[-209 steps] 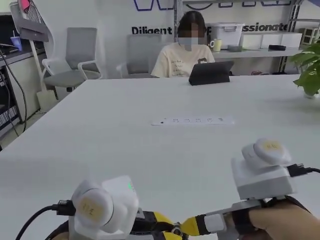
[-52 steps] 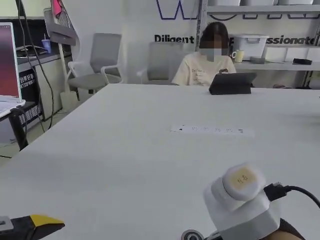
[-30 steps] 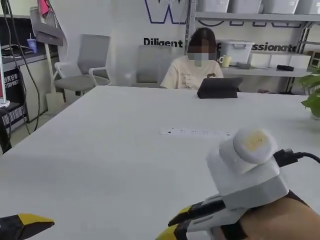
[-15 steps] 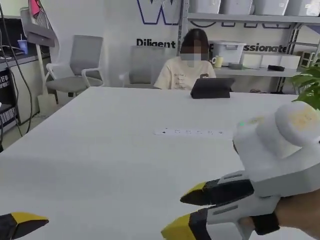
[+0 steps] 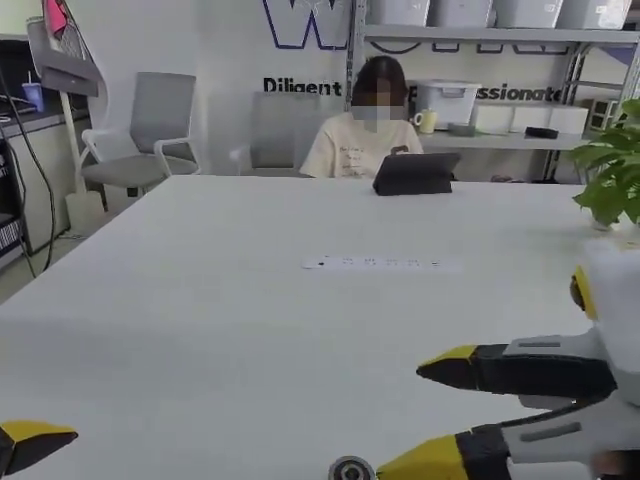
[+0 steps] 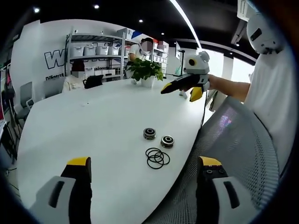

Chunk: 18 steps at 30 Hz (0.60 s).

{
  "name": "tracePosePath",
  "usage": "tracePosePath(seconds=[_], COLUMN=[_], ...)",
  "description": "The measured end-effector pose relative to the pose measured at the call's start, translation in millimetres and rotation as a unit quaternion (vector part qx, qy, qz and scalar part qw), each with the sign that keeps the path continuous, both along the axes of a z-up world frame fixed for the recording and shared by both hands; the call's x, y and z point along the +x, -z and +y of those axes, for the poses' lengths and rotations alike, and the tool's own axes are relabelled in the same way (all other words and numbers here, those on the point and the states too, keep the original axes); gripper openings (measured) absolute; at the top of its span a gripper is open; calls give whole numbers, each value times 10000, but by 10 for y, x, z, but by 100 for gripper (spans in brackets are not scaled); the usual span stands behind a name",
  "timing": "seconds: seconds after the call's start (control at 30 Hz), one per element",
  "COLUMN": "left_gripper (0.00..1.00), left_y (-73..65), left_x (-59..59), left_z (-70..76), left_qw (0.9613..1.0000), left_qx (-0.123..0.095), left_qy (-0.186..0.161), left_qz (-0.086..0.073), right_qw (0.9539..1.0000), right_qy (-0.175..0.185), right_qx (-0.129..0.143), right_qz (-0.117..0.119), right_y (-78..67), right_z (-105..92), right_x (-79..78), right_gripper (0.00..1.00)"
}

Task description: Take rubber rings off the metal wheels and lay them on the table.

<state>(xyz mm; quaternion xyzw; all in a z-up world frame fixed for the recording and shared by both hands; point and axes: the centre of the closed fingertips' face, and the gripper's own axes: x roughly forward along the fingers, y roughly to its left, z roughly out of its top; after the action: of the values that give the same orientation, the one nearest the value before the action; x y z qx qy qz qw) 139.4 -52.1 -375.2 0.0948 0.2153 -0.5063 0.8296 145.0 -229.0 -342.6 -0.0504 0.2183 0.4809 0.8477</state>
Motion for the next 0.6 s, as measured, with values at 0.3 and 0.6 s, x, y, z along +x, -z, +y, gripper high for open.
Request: tracePosePath(seconds=[0.3,0.6], left_gripper=[98,99], left_y=[35,23], left_x=[-1,16], left_z=[-13,-28], left_qw=[10000,9998], left_qx=[-11,-134], left_qy=[22,2], left_qz=[93,120], right_qw=[9999,9991], right_qy=[91,166], right_qx=[68,-145], right_qz=[104,365], right_y=[202,508], right_z=[-165,-296], right_x=[-123,-257], right_gripper=[83,90])
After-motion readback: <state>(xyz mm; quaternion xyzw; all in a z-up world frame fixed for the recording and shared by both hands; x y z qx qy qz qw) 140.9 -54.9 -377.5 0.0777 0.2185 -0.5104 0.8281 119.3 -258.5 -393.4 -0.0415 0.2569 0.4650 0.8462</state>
